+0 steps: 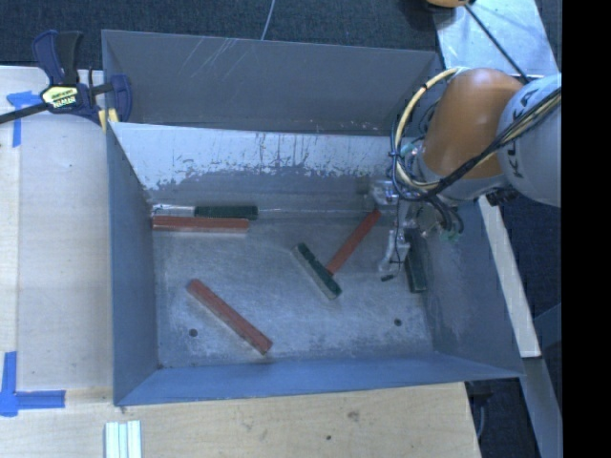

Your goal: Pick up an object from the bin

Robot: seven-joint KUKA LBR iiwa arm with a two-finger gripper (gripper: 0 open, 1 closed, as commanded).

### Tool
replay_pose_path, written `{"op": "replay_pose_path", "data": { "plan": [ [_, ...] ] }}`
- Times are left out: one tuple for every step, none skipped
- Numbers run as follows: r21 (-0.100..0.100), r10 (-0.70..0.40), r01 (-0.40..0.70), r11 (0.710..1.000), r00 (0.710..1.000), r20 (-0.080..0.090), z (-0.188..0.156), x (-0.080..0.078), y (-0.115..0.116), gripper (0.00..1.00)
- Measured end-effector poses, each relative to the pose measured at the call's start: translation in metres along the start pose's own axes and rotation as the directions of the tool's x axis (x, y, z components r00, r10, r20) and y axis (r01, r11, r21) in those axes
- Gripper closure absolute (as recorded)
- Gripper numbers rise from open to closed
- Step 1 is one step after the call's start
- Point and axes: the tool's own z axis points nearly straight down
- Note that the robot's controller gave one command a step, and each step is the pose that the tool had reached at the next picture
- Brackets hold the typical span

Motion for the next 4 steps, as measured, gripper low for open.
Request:
{"op": "replay_pose_path", "data": {
  "plan": [
    [-0.001,0.226,-0.226,0.974,0.974,0.001,0.024,0.0,0.032,1.0],
    [-0.001,0.225,-0.225,0.974,0.974,0.001,0.024,0.0,0.032,1.0],
    [0.0,0.251,-0.251,0.968,0.968,0.0,0.012,0.002,0.024,1.0],
    [0.0,0.316,-0.316,0.949,0.949,-0.001,-0.02,-0.005,0.005,1.0]
  ]
}}
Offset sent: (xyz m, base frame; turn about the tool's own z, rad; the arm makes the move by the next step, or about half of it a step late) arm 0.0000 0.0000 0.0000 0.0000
